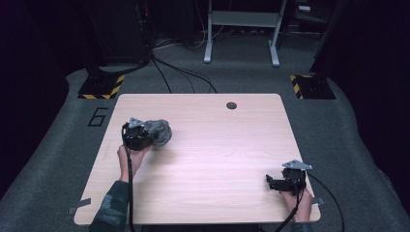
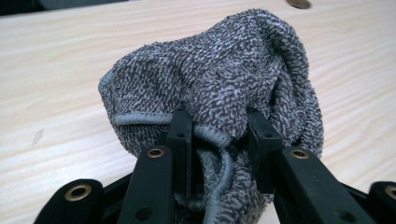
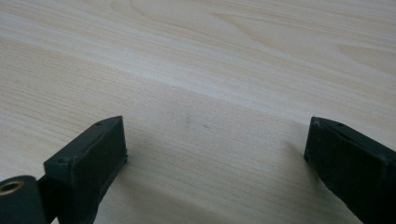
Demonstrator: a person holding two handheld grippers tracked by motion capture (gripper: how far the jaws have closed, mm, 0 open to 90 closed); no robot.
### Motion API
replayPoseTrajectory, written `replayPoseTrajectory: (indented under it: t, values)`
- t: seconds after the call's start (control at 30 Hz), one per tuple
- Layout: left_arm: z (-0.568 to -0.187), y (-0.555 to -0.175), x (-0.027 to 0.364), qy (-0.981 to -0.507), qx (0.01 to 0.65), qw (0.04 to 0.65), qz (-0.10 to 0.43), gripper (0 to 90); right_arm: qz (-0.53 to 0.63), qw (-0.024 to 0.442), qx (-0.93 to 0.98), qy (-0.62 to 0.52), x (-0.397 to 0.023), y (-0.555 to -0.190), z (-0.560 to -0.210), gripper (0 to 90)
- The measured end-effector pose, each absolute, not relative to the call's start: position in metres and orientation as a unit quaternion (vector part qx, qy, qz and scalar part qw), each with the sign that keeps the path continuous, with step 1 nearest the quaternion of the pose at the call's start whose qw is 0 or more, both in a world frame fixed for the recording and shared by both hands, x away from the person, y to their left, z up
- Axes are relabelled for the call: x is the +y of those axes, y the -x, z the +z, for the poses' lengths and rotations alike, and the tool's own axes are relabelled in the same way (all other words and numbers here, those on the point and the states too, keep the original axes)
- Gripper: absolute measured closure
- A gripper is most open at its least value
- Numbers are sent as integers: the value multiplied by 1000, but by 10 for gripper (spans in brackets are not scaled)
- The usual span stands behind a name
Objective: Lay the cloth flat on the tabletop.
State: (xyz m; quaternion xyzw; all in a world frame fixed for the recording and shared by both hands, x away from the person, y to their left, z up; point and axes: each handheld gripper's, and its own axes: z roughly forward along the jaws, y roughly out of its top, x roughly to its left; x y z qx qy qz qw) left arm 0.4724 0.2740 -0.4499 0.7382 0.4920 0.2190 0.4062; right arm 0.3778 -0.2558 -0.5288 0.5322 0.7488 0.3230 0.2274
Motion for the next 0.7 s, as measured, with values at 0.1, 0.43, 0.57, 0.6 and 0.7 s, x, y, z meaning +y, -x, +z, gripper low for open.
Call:
replayPoseTrajectory:
  t: [0.1,0.43,0.57,0.6,0.7]
  values:
    - [-446,-465,259,-751,467,409,223,670,323,227,749,-532,-256,-378,-529,51]
    - [-449,-445,207,-793,401,408,209,654,323,227,749,-532,-256,-378,-529,51]
    - [-454,-442,192,-807,384,402,200,652,323,227,749,-532,-256,-378,-529,51]
    - [-454,-442,192,-807,384,402,200,650,323,227,749,-532,-256,-378,-529,51]
    - [-460,-440,177,-820,370,390,194,648,323,227,749,-532,-256,-378,-529,51]
